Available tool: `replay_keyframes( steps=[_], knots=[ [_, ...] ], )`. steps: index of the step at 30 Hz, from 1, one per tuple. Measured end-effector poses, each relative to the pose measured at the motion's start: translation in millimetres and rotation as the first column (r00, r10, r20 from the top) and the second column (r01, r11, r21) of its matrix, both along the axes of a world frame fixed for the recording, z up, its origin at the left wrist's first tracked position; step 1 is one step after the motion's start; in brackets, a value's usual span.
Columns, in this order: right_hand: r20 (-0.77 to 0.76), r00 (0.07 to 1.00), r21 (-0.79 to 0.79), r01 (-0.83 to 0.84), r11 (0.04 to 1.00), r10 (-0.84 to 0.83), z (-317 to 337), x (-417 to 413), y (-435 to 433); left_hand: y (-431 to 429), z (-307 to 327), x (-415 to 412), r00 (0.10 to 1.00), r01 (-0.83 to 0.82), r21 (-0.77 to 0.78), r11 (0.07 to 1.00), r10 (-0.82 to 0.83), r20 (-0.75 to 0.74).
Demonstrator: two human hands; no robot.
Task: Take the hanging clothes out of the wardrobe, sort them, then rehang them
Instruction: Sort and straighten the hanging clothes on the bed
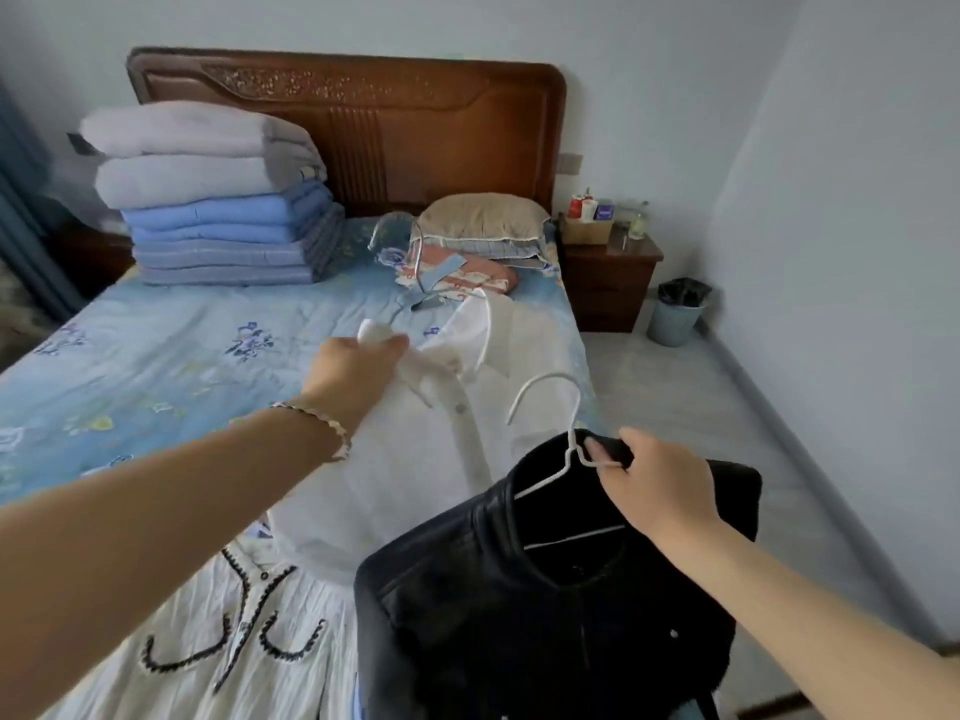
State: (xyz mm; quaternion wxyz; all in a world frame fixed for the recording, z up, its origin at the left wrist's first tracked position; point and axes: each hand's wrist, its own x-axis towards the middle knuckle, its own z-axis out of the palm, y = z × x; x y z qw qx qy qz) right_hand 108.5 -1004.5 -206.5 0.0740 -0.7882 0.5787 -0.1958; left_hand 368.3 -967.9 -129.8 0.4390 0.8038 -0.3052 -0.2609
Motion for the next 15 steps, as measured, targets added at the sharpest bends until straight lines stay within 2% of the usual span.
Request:
replay_keyframes(
  steps=[4,9,15],
  knots=[
    [-0.035,0.999,-0.078,-0.002,0.997,0.0,46,16,38,46,69,26,0.993,-0.007,-0.141,0.99,0.023,0.112],
    [-0.248,0.968,-0.134,-0.051,0.99,0.017,88,20,74,100,87,41,0.957,-0.014,-0.158,0.987,0.059,0.283],
    [-0.239,0.962,-0.246,-0.189,0.951,0.129,115,2,123,133,105,67,0.862,-0.064,-0.237,0.969,0.174,0.477]
  ],
)
